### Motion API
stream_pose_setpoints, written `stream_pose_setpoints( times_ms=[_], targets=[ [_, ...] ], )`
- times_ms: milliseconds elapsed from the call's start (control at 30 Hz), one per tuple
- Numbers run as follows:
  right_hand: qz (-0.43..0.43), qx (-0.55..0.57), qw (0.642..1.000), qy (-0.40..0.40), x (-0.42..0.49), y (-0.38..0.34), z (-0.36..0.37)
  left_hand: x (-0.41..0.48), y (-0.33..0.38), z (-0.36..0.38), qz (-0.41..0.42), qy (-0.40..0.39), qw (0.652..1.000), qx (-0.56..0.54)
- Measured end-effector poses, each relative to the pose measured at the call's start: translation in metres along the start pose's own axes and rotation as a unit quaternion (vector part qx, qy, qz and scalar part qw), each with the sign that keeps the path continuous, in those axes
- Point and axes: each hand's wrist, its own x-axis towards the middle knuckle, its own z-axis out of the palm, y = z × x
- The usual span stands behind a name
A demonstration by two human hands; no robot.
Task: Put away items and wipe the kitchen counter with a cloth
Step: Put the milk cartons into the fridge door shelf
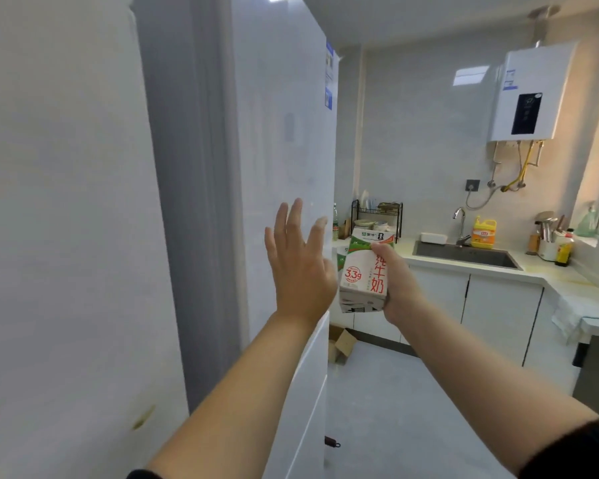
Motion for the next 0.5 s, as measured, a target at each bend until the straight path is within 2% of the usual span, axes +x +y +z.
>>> stream_pose_setpoints(
  times_ms=[133,200,267,333,400,500],
  targets=[
    [-0.009,0.002,1.000,-0.009,-0.015,-0.003,0.019,0.001,-0.010,-0.026,-0.136,0.053,0.989,0.003],
    [-0.007,0.010,1.000,-0.011,-0.021,-0.007,0.025,0.000,-0.013,-0.033,-0.206,0.021,0.978,-0.018],
    [-0.003,0.032,0.999,-0.012,-0.028,-0.012,0.030,-0.002,-0.013,-0.037,-0.282,-0.047,0.956,-0.064],
    [-0.006,0.041,0.999,-0.009,-0.032,-0.014,0.033,-0.005,-0.015,-0.041,-0.318,-0.069,0.941,-0.094],
    [-0.009,0.033,0.999,-0.002,-0.036,-0.014,0.032,-0.003,-0.019,-0.045,-0.325,-0.027,0.936,-0.134],
    [-0.006,0.029,0.999,0.017,-0.043,-0.012,0.028,0.000,-0.019,-0.055,-0.358,0.030,0.910,-0.209]
  ],
)
